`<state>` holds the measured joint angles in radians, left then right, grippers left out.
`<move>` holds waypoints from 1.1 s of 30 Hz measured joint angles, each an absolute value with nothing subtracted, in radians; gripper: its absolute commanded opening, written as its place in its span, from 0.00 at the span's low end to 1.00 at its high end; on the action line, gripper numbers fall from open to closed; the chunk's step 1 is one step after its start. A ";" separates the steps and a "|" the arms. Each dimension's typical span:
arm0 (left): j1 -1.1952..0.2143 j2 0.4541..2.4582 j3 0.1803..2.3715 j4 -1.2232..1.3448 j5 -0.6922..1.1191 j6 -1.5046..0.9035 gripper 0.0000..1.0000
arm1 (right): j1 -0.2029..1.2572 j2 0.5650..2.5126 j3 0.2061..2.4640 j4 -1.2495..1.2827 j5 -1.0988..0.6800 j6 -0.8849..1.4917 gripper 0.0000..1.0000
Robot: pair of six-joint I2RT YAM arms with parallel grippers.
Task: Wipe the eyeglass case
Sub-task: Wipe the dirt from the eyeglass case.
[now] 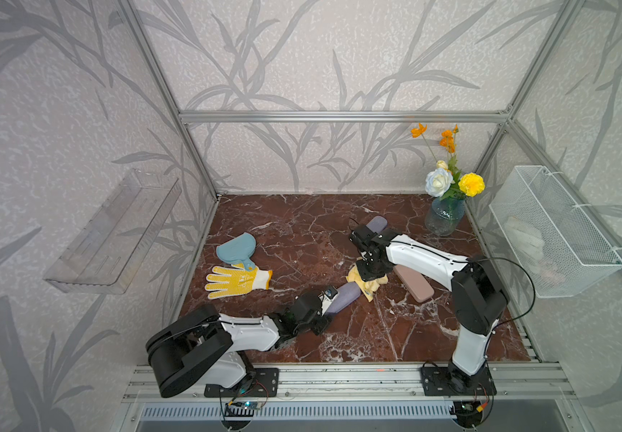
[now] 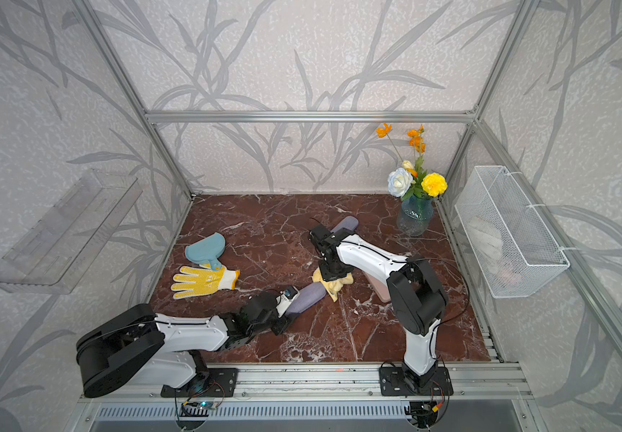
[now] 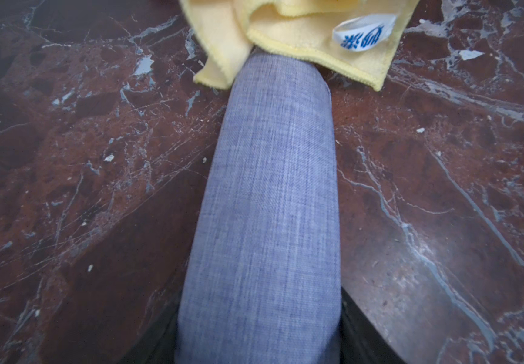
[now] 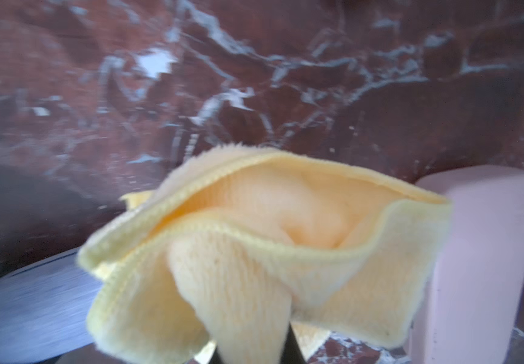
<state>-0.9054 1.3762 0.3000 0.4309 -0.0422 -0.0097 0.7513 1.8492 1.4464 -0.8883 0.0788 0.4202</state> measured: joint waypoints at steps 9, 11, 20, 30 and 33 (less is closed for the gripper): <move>-0.916 1.376 0.300 0.427 -0.064 -0.010 0.18 | 0.796 1.869 1.329 -0.654 -0.310 0.600 0.00; -0.917 1.376 0.300 0.428 -0.064 -0.010 0.18 | 0.752 1.873 1.309 -0.640 -0.361 0.593 0.00; -0.928 1.377 0.300 0.432 -0.081 -0.009 0.18 | 0.641 1.861 1.402 -0.873 0.069 0.419 0.00; -0.929 1.377 0.300 0.427 -0.083 -0.007 0.18 | 0.828 1.845 1.370 -0.691 -0.256 0.579 0.00; -0.929 1.378 0.297 0.427 -0.085 -0.010 0.18 | 0.786 1.867 1.296 -0.630 -0.350 0.623 0.00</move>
